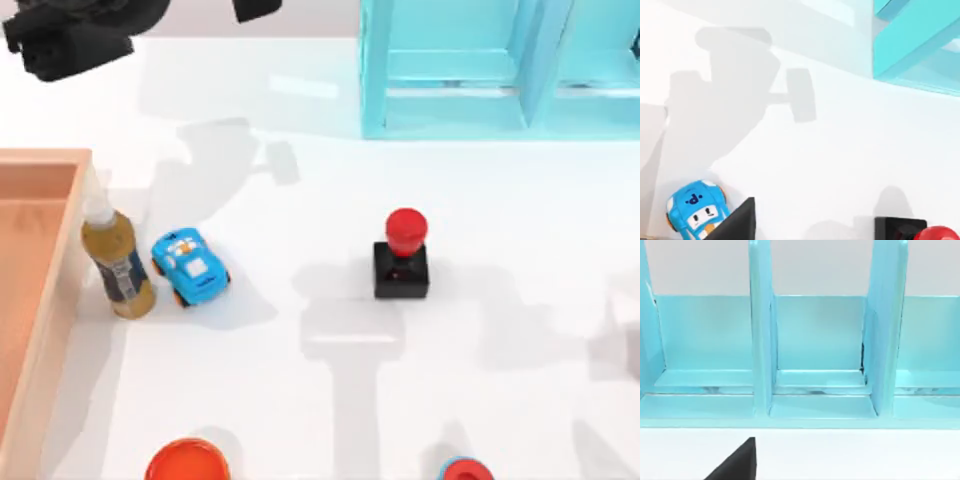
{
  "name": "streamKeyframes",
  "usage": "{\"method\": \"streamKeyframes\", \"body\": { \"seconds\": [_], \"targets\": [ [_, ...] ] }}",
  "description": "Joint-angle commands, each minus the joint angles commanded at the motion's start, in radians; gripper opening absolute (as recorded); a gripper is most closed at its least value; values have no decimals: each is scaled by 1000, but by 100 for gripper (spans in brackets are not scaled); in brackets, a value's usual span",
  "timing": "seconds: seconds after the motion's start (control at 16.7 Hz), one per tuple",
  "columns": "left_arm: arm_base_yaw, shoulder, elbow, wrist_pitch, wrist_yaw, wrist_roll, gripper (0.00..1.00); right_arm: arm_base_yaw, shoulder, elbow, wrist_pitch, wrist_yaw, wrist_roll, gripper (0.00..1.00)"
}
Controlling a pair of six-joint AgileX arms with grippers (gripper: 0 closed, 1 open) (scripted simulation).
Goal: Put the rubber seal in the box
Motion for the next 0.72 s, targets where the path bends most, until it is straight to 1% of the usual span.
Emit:
{"method": "streamKeyframes", "body": {
  "seconds": [0.42, 0.6, 0.72],
  "targets": [
    [-206, 577, 544, -336, -18, -143, 100, 0, 0, 0, 0, 0, 0, 100],
    [-295, 737, 712, -454, -17, -187, 100, 0, 0, 0, 0, 0, 0, 100],
    [-333, 809, 777, -507, -23, -206, 100, 0, 0, 0, 0, 0, 0, 100]
  ]
}}
